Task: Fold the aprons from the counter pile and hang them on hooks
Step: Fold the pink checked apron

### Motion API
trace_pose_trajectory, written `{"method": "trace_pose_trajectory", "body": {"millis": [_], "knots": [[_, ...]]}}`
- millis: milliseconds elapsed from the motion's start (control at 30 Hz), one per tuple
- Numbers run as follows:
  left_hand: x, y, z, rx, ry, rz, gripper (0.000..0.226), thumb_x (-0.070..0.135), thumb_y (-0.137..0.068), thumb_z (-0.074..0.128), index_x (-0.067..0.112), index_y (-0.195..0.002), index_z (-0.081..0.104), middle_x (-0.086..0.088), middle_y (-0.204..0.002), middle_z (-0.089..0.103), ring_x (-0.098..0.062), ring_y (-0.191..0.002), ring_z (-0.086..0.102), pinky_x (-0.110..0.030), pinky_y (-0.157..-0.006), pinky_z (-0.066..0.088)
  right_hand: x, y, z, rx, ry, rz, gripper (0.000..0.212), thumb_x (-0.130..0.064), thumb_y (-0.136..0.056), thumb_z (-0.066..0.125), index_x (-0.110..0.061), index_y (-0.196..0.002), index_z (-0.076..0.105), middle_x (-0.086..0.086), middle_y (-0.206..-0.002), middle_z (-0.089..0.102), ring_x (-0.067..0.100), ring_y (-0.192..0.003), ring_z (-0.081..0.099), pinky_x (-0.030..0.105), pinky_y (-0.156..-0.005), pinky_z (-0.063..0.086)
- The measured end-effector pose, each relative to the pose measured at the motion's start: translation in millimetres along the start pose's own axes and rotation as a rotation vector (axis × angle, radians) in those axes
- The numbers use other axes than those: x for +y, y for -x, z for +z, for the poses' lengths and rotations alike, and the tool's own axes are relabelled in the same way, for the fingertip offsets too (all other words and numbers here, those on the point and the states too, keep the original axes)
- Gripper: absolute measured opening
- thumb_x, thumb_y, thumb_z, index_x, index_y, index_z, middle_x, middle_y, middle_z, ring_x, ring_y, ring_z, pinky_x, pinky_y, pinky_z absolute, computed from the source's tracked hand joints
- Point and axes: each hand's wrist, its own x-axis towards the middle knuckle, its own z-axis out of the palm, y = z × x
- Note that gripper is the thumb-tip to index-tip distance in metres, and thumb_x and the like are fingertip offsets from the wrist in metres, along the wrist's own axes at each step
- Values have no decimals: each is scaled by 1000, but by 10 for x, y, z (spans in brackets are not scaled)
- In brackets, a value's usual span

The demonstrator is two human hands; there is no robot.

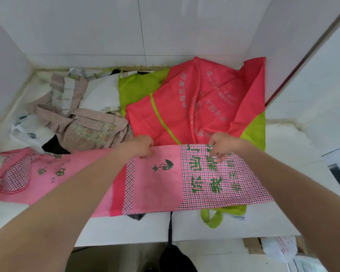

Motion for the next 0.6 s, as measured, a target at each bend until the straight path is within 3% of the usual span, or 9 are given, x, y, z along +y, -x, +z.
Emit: {"method": "trace_pose_trajectory", "body": {"millis": [33,100,167,233,333,400,500,567,600], "knots": [[13,-24,-20,-8,66,15,13,15,-91,58,8,-101,61,1,-66,59,-2,-47,57,-16,-50,46,99,46,-95,-9,6,43,26,4,-87,59,-5,-73,41,4,-35,52,6,-29,53,18,-33,44],[94,-66,-34,-23,193,54,5,12,-90,61,8,-93,59,-4,-64,61,0,-39,54,-15,-44,47,317,171,-280,-1,88,169,24,6,-86,58,-2,-69,44,5,-36,54,10,-31,56,20,-34,46],[231,-105,-37,-30,238,86,4,10,-91,59,9,-91,55,-9,-67,64,-3,-40,56,-20,-43,50,464,277,-451,46,198,256,8,7,-85,57,6,-81,50,11,-60,58,17,-41,59,25,-40,51],[384,-150,-31,-26,194,122,2,11,-93,55,12,-91,53,-14,-77,69,-10,-46,60,-22,-45,50,412,299,-528,123,316,172,16,1,-83,60,6,-98,57,11,-73,58,21,-53,62,27,-48,52],[570,-151,-35,21,100,174,7,17,-95,50,13,-100,55,-10,-80,70,-14,-53,62,-20,-51,46,-53,178,-398,175,307,-154,29,-10,-82,63,-5,-111,61,10,-104,65,26,-88,65,29,-70,51],[591,-121,-47,63,76,197,16,18,-93,51,12,-107,58,-8,-86,72,-18,-65,69,-22,-60,46,-418,26,-139,-6,82,-242,38,-2,-83,63,-1,-120,54,13,-116,60,26,-85,67,30,-67,54],[377,10,-69,47,58,144,17,17,-89,55,12,-103,62,-9,-94,71,-24,-82,69,-26,-68,48,-823,-149,182,-104,21,-213,34,5,-86,59,9,-119,52,27,-106,64,21,-64,71,22,-52,55],[113,89,-70,-40,80,68,11,10,-88,53,12,-78,57,-9,-81,67,-25,-73,69,-26,-56,48,-815,-252,225,-71,-13,-164,35,5,-88,58,8,-122,51,28,-109,64,12,-52,66,17,-52,54],[-81,136,-73,-71,124,25,19,5,-88,51,13,-69,50,-9,-72,62,-21,-61,67,-24,-49,46,-778,-302,205,-72,13,-128,32,4,-88,59,8,-120,54,25,-109,65,14,-60,69,20,-59,55]]}}
